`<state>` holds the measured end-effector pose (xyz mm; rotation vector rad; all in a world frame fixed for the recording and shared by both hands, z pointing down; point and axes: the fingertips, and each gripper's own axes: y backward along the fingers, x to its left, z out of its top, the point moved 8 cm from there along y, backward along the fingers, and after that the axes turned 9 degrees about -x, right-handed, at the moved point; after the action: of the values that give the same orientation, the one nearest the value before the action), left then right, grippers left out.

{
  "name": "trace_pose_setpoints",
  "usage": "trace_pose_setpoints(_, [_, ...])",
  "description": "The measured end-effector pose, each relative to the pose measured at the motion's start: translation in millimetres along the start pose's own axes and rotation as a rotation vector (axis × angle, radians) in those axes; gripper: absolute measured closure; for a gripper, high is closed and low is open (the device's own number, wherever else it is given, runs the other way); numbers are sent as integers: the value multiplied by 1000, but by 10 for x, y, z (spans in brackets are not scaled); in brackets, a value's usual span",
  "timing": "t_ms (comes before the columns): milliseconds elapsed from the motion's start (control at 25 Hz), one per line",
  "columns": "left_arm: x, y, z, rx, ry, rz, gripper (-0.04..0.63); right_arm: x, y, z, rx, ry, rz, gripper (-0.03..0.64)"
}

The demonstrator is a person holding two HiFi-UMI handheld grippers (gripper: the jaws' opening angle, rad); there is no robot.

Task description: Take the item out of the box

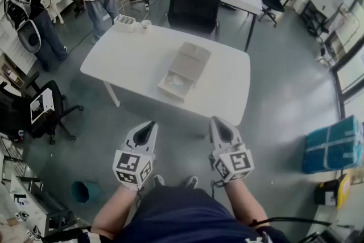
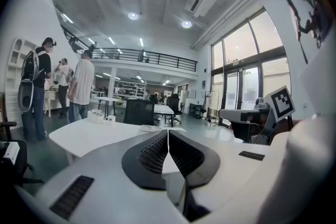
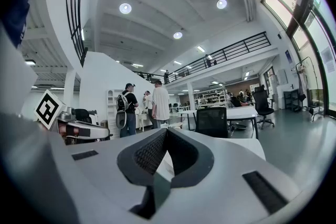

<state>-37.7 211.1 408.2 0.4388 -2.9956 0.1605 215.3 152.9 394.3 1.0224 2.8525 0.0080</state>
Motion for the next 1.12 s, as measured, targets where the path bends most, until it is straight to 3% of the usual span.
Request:
trace_pose_setpoints(640, [-193, -131, 93, -14, -17, 31, 563, -234, 136, 45, -16, -39, 25, 600])
trace_pose_setpoints(1120, [-553, -94, 62, -20, -34, 166, 563, -672, 296, 44, -4, -47, 105, 600])
